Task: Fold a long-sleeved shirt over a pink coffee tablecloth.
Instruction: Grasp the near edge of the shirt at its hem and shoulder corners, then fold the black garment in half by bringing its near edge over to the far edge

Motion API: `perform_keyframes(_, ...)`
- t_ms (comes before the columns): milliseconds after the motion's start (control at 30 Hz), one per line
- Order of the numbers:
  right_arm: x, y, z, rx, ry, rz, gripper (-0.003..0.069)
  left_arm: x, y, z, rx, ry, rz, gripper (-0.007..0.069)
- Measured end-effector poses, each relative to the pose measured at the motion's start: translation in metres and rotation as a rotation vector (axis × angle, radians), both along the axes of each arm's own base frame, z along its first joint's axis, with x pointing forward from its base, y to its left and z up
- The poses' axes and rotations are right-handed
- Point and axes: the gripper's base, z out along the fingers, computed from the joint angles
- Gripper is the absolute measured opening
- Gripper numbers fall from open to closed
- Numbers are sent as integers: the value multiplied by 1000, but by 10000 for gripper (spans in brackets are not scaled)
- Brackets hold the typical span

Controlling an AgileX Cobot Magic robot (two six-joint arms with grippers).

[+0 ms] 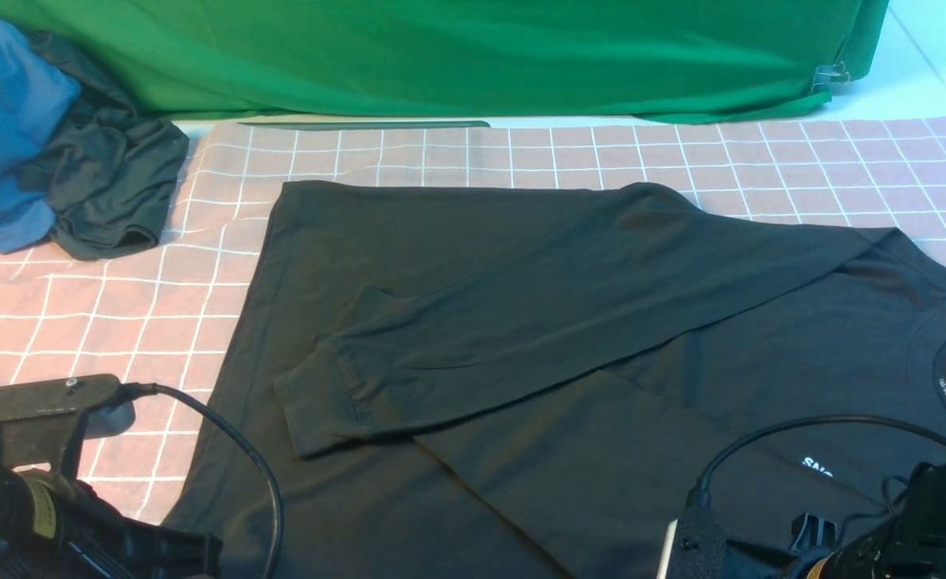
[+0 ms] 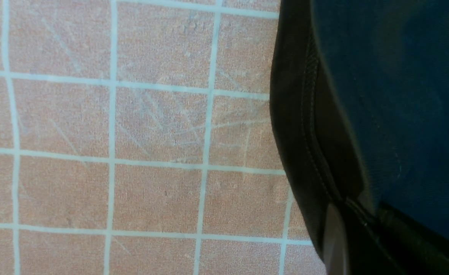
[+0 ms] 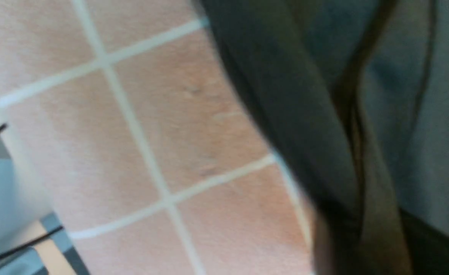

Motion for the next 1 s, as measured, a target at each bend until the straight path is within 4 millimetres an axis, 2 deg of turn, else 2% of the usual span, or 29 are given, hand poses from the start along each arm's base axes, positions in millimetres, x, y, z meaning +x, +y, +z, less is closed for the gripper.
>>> perform_keyframes(33,0,0,1,-9,6,0,105,0,0,0,0,0,0,29)
perform_keyframes(200,-1,-2,12,-64,53,-7,101,3,-2,9,-16,-10,23,29)
perform_keyframes(333,0,0,30,-74,56,1,101,11,-4,27,-34,-55,51,29)
perform_keyframes(367,2,1,36,-65,47,2,101,15,-5,36,-49,-86,64,29)
perform_keyframes(533,13,1,49,-51,32,-14,101,29,-10,52,-68,-132,76,29)
perform_keyframes(833,70,-25,84,42,-71,-155,101,83,-23,60,-48,-162,99,29)
perform_keyframes(1000,107,-46,101,75,-134,-249,101,127,-12,64,-67,-192,183,29)
